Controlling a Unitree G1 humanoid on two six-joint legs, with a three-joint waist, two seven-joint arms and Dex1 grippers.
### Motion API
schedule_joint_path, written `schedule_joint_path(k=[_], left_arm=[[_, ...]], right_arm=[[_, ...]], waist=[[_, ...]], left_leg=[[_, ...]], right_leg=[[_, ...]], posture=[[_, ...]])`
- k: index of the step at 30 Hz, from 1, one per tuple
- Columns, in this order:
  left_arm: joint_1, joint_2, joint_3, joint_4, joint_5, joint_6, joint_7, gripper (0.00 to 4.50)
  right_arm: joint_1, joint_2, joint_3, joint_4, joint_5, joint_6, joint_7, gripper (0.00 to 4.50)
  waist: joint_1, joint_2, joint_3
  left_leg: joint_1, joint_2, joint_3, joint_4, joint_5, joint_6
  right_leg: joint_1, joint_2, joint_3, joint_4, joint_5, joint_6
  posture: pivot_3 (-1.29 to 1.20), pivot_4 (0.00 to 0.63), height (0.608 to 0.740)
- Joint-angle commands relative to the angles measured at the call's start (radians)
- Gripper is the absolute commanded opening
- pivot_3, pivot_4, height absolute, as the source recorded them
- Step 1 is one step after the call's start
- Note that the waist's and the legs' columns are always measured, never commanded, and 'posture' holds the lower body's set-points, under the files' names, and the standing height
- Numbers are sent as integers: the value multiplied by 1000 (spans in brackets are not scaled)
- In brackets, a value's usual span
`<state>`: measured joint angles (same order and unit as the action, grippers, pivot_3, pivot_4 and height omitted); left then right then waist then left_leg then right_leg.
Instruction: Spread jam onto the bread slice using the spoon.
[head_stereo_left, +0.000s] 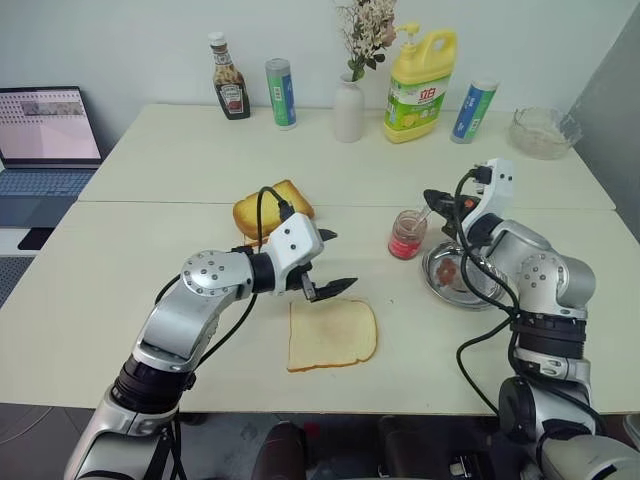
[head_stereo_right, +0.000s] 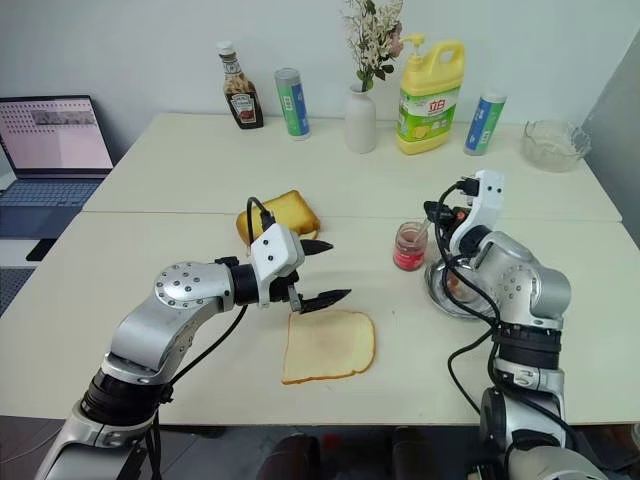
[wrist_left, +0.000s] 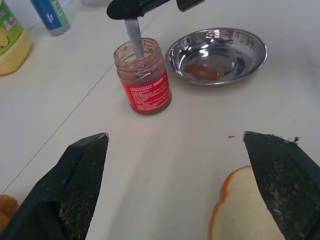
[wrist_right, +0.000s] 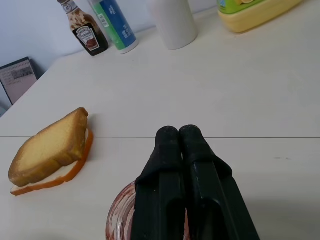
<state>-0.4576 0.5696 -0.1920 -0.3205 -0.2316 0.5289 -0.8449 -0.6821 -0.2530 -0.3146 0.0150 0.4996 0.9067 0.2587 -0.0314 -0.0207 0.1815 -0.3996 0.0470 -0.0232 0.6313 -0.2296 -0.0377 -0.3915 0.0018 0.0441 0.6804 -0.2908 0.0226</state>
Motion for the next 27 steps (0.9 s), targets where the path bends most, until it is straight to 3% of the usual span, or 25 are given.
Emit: schedule_joint_path(k=[1,27], left_arm=[[3,9,-6,-18,9,-29,-7,4500],[4,4,-14,-9,28,-45,-14,4500]], right_arm=[[-30,3,-28,-31,43,-5,-12,25],[-69,53,-164,-9,253,43,-168,25]], waist=[[0,0,0],[-1,0,0]], left_leg=[[0,0,0,0,0,0],[-1,0,1,-1,0,0]], right_leg=[[0,0,0,0,0,0],[-2,0,1,0,0,0]], posture=[[0,150,740],[0,150,740]])
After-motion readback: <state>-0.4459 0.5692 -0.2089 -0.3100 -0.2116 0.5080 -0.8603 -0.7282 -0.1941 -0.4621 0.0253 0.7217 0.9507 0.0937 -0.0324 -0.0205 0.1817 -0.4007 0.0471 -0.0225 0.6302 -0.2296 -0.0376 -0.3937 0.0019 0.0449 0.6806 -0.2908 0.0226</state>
